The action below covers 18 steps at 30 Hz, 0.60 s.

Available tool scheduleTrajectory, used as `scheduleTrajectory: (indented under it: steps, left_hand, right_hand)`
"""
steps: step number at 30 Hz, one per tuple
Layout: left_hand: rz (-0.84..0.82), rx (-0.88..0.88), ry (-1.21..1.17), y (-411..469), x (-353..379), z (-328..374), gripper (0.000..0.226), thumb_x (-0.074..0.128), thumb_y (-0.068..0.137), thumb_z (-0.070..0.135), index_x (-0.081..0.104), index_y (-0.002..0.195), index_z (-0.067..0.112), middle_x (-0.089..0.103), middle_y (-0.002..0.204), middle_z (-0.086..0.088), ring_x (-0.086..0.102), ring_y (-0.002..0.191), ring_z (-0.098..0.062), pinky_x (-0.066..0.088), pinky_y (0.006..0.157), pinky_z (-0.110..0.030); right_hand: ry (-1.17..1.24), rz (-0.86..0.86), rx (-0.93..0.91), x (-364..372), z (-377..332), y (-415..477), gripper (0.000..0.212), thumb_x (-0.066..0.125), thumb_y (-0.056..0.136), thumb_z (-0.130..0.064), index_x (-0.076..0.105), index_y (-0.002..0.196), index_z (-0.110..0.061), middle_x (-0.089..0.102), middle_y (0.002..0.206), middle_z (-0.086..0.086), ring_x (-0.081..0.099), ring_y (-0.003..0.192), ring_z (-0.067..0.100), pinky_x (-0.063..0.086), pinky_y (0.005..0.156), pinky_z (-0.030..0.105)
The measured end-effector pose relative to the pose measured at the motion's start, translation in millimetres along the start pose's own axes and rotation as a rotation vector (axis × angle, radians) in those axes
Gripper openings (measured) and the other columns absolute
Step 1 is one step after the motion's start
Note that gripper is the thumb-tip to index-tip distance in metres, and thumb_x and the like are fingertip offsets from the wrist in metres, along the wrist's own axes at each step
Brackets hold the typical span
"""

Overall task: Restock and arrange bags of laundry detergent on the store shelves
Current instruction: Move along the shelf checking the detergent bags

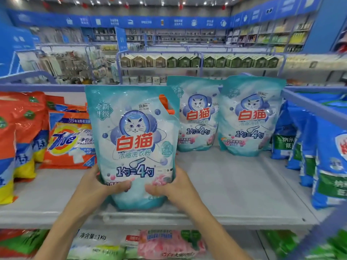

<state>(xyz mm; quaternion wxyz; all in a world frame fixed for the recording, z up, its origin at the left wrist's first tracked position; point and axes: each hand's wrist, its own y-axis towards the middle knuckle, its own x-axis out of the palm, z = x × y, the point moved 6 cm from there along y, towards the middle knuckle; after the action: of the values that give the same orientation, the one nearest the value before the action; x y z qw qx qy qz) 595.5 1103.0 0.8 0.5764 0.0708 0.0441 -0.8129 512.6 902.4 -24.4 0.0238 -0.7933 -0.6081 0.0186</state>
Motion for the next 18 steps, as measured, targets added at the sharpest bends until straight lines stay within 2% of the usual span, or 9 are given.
scheduleTrajectory:
  steps: [5, 8, 13, 15, 18]
  left_hand:
    - [-0.010, 0.026, -0.043, -15.1, 43.6, 9.5, 0.054, 0.086, 0.062, -0.008, 0.065, 0.108, 0.011, 0.079, 0.084, 0.008, 0.074, 0.072, -0.004, 0.055, 0.055, -0.014]
    - [-0.076, 0.034, -0.072, -16.7, 85.7, 15.3, 0.060, 0.090, 0.058, -0.003, 0.065, 0.108, 0.018, 0.080, 0.091, 0.008, 0.076, 0.079, -0.007, 0.057, 0.059, -0.017]
    - [-0.198, 0.074, -0.027, 3.1, 171.4, 26.1, 0.062, 0.095, 0.058, 0.005, 0.065, 0.109, 0.021, 0.079, 0.097, 0.009, 0.076, 0.088, -0.009, 0.060, 0.069, -0.022]
    - [-0.249, 0.104, -0.010, 14.5, 206.8, 32.5, 0.062, 0.096, 0.058, 0.006, 0.066, 0.110, 0.021, 0.079, 0.098, 0.010, 0.076, 0.090, -0.009, 0.060, 0.072, -0.022]
    - [-0.296, 0.132, 0.015, 35.3, 251.8, 41.7, 0.055, 0.095, 0.060, 0.002, 0.067, 0.105, 0.018, 0.079, 0.089, 0.012, 0.075, 0.082, -0.004, 0.059, 0.069, -0.020]
  right_hand:
    - [0.012, 0.068, 0.083, -43.3, -4.8, -27.1, 0.058, 0.087, 0.069, 0.005, 0.065, 0.118, -0.016, 0.079, 0.107, 0.001, 0.076, 0.101, 0.022, 0.059, 0.095, 0.047]
    - [0.014, 0.168, 0.105, -84.9, -10.0, -46.9, 0.057, 0.083, 0.068, 0.013, 0.066, 0.114, -0.016, 0.080, 0.103, 0.002, 0.077, 0.097, 0.022, 0.060, 0.092, 0.046]
    - [0.005, 0.360, 0.070, -162.8, -23.7, -72.7, 0.056, 0.074, 0.071, 0.021, 0.068, 0.113, -0.014, 0.080, 0.101, 0.003, 0.077, 0.093, 0.022, 0.062, 0.077, 0.034]
    - [-0.030, 0.459, 0.064, -194.8, -24.6, -75.1, 0.053, 0.074, 0.071, 0.020, 0.071, 0.108, -0.018, 0.081, 0.097, 0.000, 0.077, 0.091, 0.020, 0.062, 0.078, 0.035]
    - [-0.073, 0.627, 0.087, -241.5, -18.3, -66.3, 0.046, 0.076, 0.069, 0.018, 0.071, 0.097, -0.018, 0.080, 0.086, -0.004, 0.076, 0.089, 0.021, 0.060, 0.083, 0.041]
